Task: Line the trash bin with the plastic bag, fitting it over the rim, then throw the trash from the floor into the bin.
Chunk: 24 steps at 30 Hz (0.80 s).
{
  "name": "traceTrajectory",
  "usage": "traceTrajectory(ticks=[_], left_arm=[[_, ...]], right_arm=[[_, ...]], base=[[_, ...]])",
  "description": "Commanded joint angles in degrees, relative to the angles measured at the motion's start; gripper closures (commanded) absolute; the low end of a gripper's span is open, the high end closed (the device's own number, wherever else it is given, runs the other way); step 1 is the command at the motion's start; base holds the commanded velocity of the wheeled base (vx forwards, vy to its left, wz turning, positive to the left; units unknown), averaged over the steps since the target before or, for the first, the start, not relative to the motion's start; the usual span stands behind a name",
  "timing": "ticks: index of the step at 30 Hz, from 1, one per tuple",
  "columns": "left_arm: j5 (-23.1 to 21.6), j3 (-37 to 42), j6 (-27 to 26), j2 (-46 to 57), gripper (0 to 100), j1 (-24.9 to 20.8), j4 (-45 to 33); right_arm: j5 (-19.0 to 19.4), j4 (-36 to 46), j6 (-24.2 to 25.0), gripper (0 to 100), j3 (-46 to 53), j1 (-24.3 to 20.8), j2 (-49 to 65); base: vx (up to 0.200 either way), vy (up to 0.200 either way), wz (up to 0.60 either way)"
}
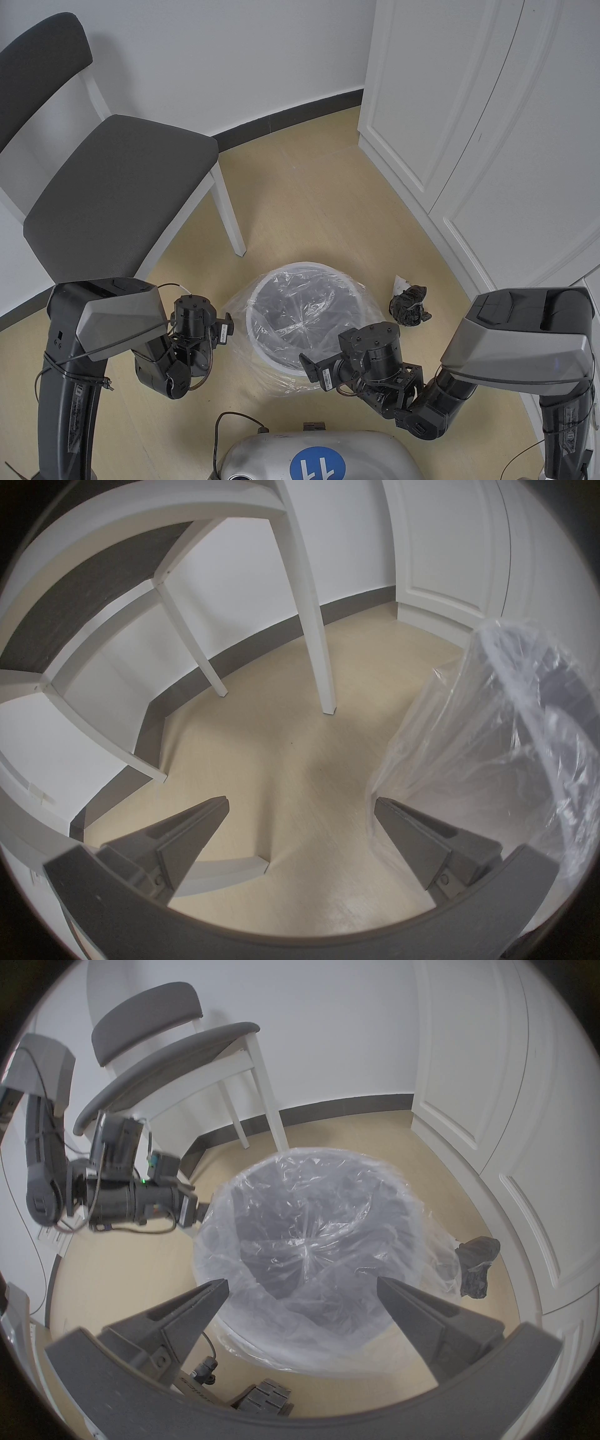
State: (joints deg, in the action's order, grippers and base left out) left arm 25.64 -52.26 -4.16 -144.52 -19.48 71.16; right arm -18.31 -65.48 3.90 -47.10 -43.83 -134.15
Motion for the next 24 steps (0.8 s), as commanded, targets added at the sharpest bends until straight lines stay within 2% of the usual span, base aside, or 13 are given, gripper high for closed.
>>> traceTrajectory(ticks=[1, 5, 9, 14, 23, 24], left_arm=[[0.03, 3.13, 0.64, 5.65, 0, -0.21, 0.12], [0.03, 6.03, 0.64, 10.22, 0, -0.73, 0.03], [-0.06, 10.07, 0.55, 17.25, 0, -2.14, -0.4], [-0.32, 13.94, 0.73, 20.68, 0, -5.13, 0.12], [-0.32, 7.61, 0.29, 18.75, 0, -8.64, -2.69], [-0.32, 5.33, 0.29, 18.75, 0, -10.4, -7.7]], right_arm=[[-0.15, 0.0, -1.0, 0, 0.79, -0.74, -1.03], [-0.15, -0.71, -1.18, 0, 2.81, -2.32, -0.5], [-0.15, -3.25, -4.08, 0, 6.5, -4.78, -1.12], [0.38, -4.66, -6.01, 0, 9.4, -6.71, -2.0], [0.56, -6.16, -6.27, 0, 11.86, -7.59, 1.34], [0.64, -6.42, -7.5, 0, 14.32, -7.42, 6.18]], base=[[0.0, 0.0, 0.0], [0.0, 0.0, 0.0], [0.0, 0.0, 0.0], [0.0, 0.0, 0.0], [0.0, 0.0, 0.0], [0.0, 0.0, 0.0]])
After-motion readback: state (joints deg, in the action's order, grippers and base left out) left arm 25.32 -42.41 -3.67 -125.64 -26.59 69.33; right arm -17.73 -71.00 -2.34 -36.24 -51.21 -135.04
